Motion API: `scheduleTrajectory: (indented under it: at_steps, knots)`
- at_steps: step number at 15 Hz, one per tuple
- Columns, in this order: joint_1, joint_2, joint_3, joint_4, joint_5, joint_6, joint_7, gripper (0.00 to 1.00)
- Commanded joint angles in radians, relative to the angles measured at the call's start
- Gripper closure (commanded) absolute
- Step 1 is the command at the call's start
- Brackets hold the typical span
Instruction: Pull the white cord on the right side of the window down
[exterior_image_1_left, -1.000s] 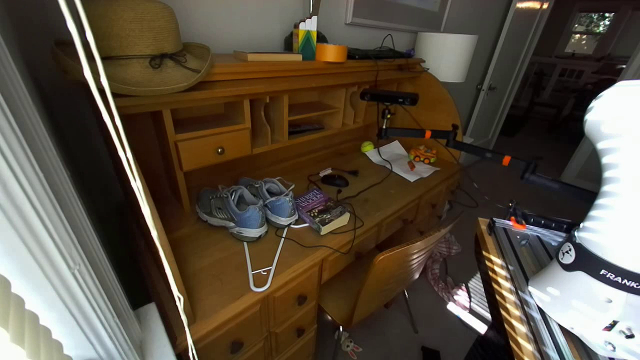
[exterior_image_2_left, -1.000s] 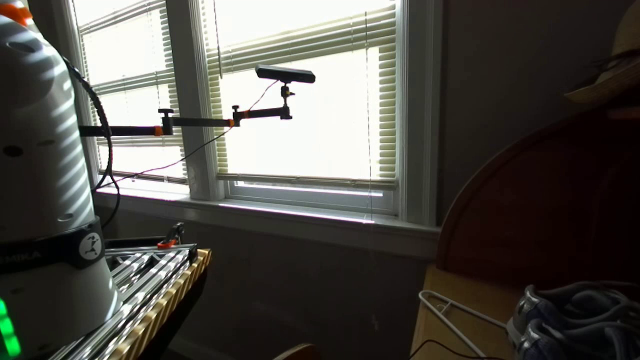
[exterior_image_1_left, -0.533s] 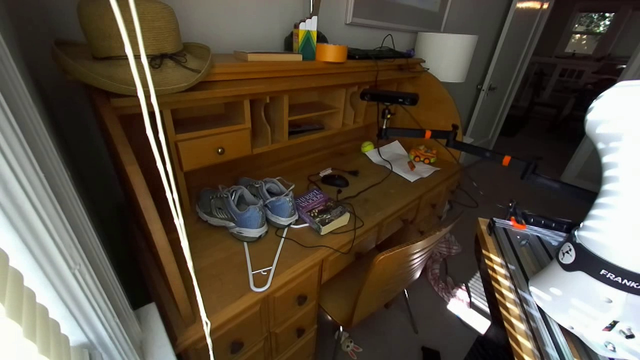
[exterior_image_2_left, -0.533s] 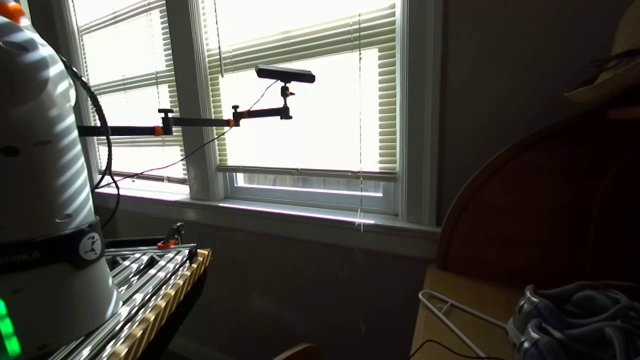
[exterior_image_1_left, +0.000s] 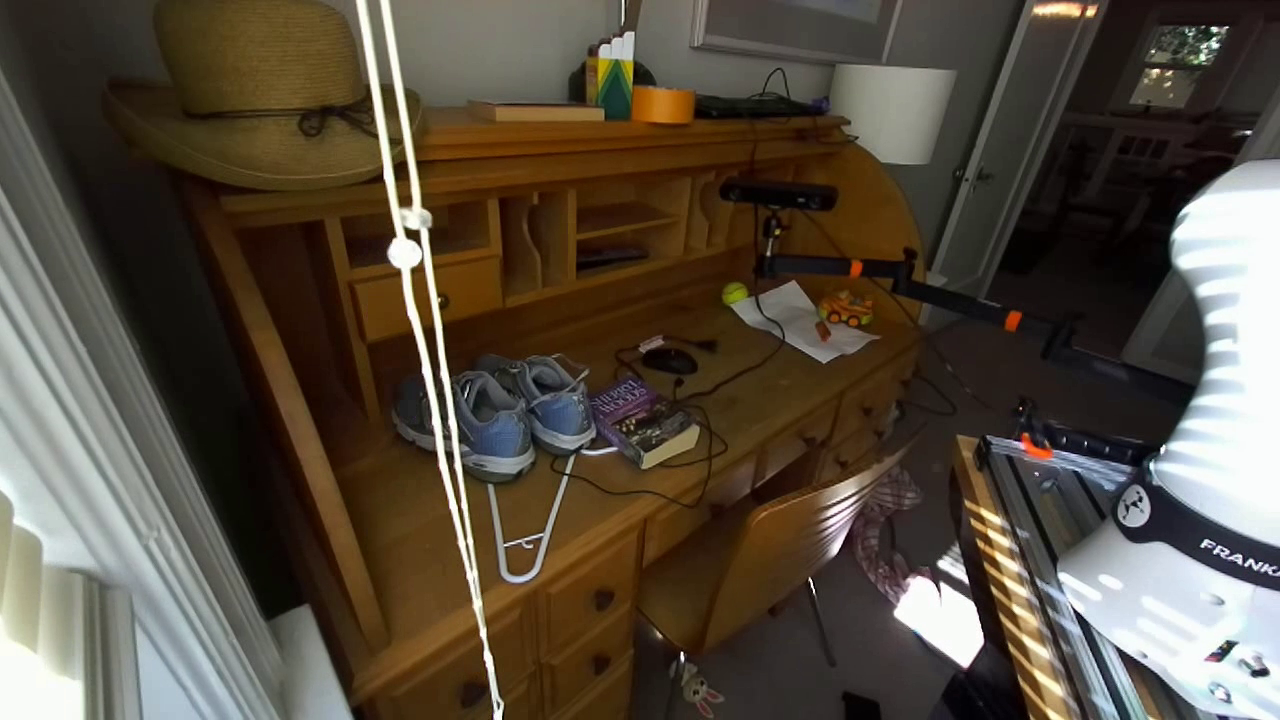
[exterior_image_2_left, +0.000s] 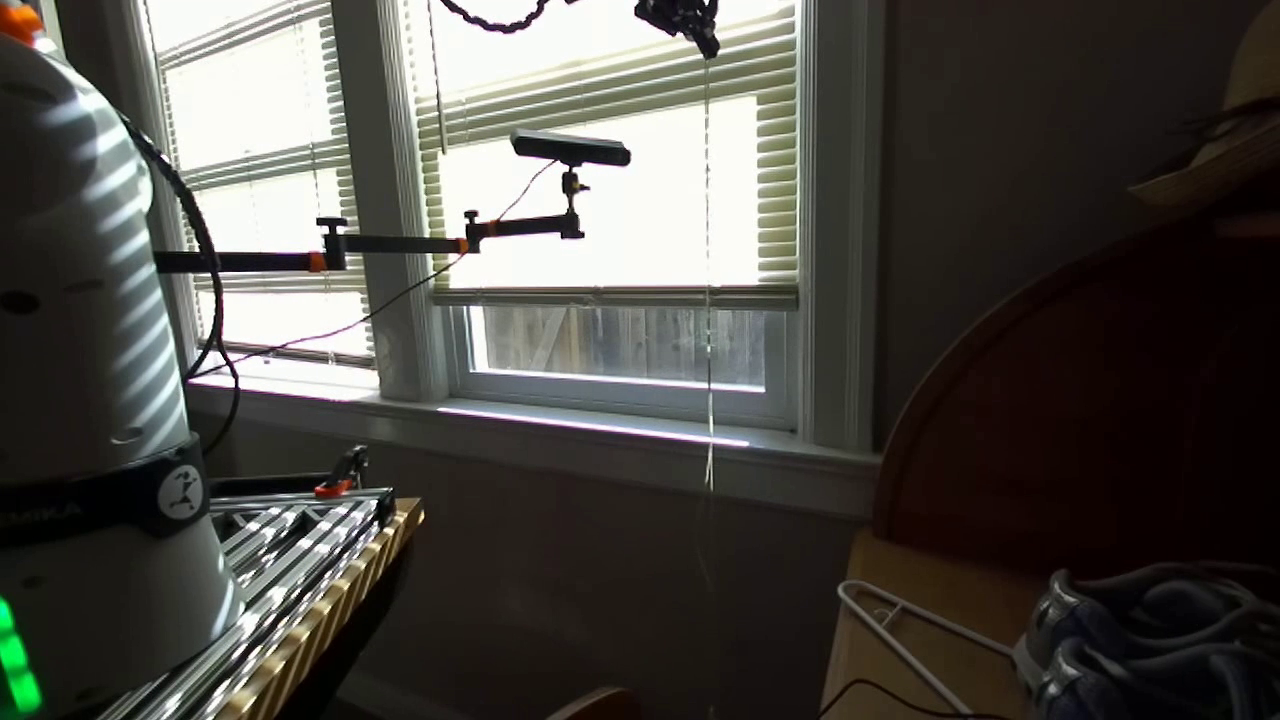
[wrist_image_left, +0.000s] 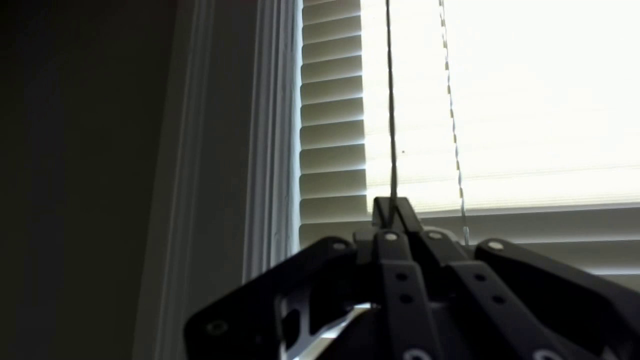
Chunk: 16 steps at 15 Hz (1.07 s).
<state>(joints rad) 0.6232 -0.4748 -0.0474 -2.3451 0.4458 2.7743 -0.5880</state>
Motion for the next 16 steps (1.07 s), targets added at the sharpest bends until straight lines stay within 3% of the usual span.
scheduleTrajectory:
  at_steps: [1,9,16]
  knots:
    - [0.003,-0.004,-0.005,-0.012,-0.015,0.0,0.014,0.98]
    - [-0.003,-0.013,-0.002,-0.033,-0.019,0.001,0.024,1.0]
    - [0.096,0.054,-0.118,-0.085,0.092,0.012,-0.038,1.0]
